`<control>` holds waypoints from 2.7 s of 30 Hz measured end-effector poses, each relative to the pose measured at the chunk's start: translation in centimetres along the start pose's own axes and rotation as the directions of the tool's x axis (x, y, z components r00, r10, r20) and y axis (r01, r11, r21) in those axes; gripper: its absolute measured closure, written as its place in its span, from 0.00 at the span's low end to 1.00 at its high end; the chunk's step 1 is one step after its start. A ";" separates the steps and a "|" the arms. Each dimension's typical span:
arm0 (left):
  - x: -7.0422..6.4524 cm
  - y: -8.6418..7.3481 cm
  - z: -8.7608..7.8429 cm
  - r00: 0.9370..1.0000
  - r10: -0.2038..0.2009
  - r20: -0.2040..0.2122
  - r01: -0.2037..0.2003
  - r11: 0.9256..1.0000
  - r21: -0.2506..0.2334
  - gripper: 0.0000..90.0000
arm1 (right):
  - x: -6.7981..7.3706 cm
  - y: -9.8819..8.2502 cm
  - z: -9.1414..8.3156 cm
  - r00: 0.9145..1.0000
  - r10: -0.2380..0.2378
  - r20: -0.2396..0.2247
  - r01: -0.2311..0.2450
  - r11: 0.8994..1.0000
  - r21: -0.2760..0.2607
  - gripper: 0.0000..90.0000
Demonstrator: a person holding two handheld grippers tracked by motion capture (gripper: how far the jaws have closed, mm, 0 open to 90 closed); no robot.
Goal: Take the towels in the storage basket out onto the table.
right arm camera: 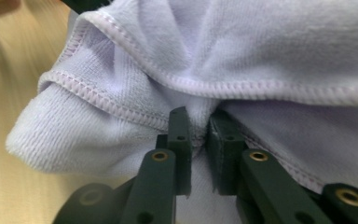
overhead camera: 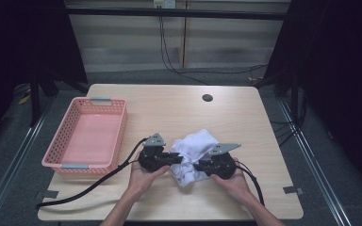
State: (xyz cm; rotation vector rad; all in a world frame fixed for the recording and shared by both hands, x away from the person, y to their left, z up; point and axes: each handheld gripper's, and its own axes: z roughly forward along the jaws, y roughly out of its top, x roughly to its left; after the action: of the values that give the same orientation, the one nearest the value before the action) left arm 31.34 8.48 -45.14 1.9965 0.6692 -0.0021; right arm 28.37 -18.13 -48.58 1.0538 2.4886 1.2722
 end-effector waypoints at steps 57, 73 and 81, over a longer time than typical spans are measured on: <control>0.5 -1.5 -11.1 0.984 -0.095 -0.151 0.078 0.990 -0.116 0.53 | -13.0 5.1 -13.7 0.883 0.240 0.402 -0.155 0.960 -0.234 0.42; 2.6 -6.8 -6.3 0.981 -0.091 -0.173 0.113 0.986 0.125 0.84 | -5.9 -1.6 -10.6 0.960 0.190 0.206 -0.155 0.972 -0.174 0.40; 0.4 -6.5 -3.7 0.993 -0.037 -0.113 0.058 0.979 0.197 0.90 | -2.7 -2.7 -5.8 0.989 0.113 0.093 -0.109 0.993 -0.046 0.42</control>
State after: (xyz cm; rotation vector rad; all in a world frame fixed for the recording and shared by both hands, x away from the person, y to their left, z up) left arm 27.70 13.97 -48.66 2.1850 0.8141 0.0115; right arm 26.52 -24.73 -47.47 1.2279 2.3537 1.2654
